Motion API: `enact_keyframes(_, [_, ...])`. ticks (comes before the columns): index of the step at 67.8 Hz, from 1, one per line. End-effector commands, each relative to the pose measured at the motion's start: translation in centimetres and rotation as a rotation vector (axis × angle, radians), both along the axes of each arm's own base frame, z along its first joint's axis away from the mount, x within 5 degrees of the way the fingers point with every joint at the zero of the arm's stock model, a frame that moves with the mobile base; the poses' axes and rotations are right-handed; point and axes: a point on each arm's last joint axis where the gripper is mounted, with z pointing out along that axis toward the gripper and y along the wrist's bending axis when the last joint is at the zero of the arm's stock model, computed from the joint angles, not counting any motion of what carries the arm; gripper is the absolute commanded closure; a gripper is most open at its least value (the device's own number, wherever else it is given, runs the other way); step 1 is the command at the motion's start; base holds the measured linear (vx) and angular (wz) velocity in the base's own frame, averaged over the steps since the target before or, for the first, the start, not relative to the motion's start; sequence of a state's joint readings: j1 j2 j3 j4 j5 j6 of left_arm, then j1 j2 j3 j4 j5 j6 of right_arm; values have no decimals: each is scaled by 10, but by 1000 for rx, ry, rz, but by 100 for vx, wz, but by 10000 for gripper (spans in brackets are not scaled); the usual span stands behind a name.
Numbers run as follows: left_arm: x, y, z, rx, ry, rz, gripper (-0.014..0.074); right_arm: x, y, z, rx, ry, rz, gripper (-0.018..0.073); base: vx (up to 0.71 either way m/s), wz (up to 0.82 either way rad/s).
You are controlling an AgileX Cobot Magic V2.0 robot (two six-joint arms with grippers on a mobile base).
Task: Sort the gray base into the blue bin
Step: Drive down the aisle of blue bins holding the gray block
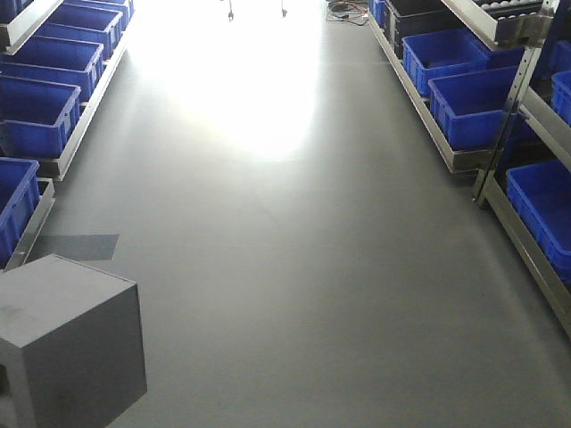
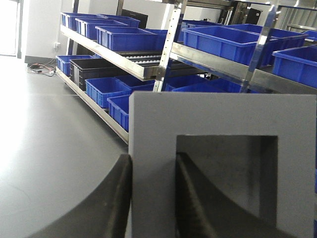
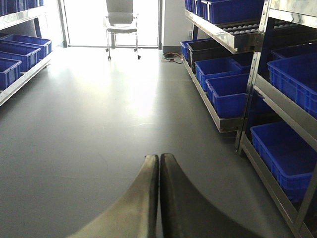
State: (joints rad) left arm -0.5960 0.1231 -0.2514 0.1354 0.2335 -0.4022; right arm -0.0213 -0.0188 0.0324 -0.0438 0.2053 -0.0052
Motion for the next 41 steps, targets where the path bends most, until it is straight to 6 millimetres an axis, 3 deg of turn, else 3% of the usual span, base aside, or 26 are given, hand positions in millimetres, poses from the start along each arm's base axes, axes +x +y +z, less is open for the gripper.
enact_keyframes(1, [-2, 0, 19, -80, -102, -20, 603, 0, 0, 6, -18, -81, -3, 564, 45, -2])
enact_keyframes(41, [-2, 0, 19, -80, -102, -20, 603, 0, 0, 6, -18, -82, -3, 564, 45, 8])
